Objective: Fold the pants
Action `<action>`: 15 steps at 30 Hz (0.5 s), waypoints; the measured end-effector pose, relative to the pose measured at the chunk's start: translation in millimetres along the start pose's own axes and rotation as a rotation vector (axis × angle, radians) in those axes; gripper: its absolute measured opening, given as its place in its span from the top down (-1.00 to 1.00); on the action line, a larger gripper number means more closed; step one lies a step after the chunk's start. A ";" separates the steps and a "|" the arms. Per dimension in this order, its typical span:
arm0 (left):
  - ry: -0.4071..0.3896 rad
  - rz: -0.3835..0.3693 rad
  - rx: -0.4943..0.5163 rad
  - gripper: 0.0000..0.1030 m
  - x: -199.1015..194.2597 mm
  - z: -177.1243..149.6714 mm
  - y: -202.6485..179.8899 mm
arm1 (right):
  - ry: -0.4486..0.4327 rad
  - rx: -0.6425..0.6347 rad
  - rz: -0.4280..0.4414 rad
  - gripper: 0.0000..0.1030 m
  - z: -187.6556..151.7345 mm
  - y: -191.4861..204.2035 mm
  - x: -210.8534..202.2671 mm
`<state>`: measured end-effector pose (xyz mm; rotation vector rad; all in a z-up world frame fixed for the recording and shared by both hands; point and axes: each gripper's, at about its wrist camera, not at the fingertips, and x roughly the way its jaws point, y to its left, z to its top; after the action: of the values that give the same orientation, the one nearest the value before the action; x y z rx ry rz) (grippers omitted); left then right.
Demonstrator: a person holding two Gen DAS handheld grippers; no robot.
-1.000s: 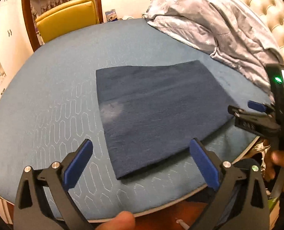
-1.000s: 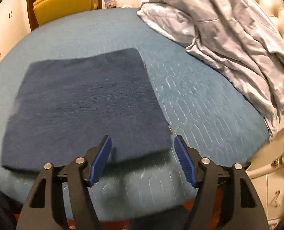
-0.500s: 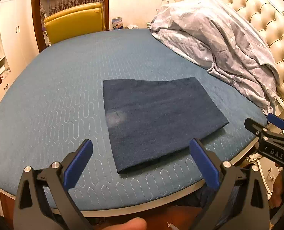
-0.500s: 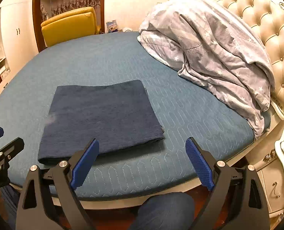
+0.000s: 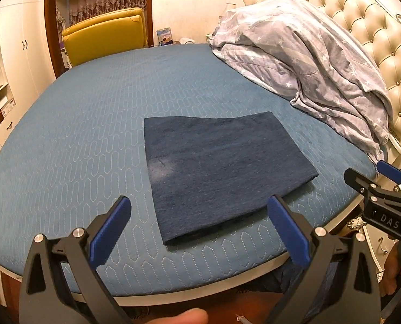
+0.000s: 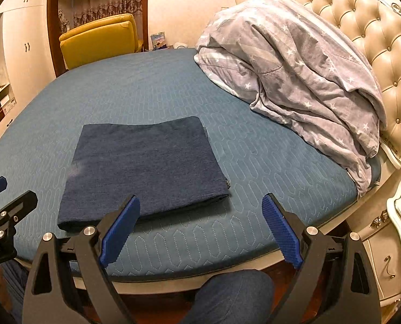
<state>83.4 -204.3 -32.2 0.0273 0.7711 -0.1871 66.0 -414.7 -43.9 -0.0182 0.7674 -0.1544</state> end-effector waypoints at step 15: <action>-0.001 -0.003 0.002 -0.96 -0.3 -0.5 -1.3 | 0.003 0.001 -0.001 -0.72 -1.0 0.6 0.2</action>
<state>82.6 -205.6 -32.2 0.0281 0.7700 -0.1912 65.6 -414.1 -44.8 -0.0175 0.7702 -0.1562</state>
